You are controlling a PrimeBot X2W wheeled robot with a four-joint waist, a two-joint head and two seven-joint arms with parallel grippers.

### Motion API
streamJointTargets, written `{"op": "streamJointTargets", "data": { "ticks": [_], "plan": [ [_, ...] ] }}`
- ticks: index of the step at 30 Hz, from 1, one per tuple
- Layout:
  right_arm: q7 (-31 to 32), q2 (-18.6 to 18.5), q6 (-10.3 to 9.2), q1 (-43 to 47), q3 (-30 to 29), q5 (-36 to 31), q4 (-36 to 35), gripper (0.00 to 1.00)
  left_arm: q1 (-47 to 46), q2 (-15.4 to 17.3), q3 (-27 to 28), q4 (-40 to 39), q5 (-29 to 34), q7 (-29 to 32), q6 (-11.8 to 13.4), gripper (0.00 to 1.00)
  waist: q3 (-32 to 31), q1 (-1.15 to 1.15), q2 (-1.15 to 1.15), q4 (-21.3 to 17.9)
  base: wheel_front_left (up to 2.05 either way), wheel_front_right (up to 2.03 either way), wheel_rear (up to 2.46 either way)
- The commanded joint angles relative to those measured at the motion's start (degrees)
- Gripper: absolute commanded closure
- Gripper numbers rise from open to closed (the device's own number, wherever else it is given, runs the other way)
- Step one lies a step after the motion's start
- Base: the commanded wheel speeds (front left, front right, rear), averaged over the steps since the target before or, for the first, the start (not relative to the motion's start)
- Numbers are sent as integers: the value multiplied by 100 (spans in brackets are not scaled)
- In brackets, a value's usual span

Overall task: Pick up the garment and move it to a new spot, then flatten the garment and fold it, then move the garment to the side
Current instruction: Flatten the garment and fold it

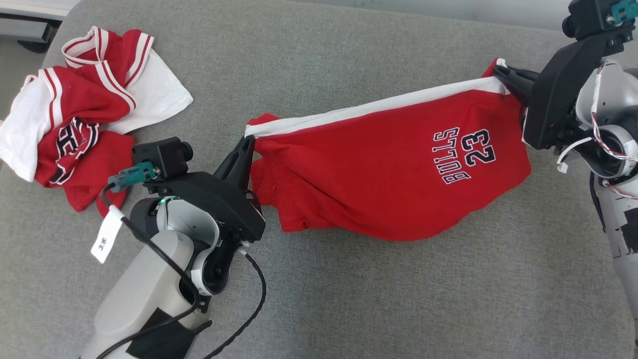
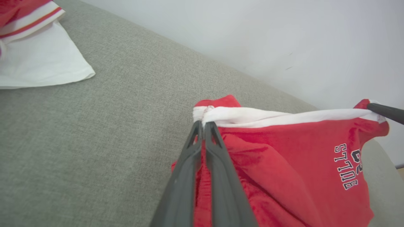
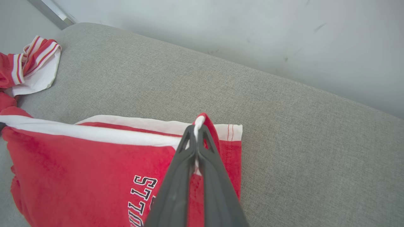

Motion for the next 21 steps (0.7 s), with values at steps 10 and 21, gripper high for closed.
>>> {"op": "streamJointTargets", "data": {
  "ticks": [10, 21],
  "plan": [
    [-738, 231, -2, -161, 114, 39, 699, 0, -304, -137, -22, 594, 13, -141, -77, 0, -81, 0, -1, 23, 0, 0, 0],
    [-1694, 243, -2, -189, 296, 148, 1205, 0, -286, -214, 86, 991, 85, -948, -242, 0, -513, 0, -1, 35, 0, 0, 0]
  ]
}}
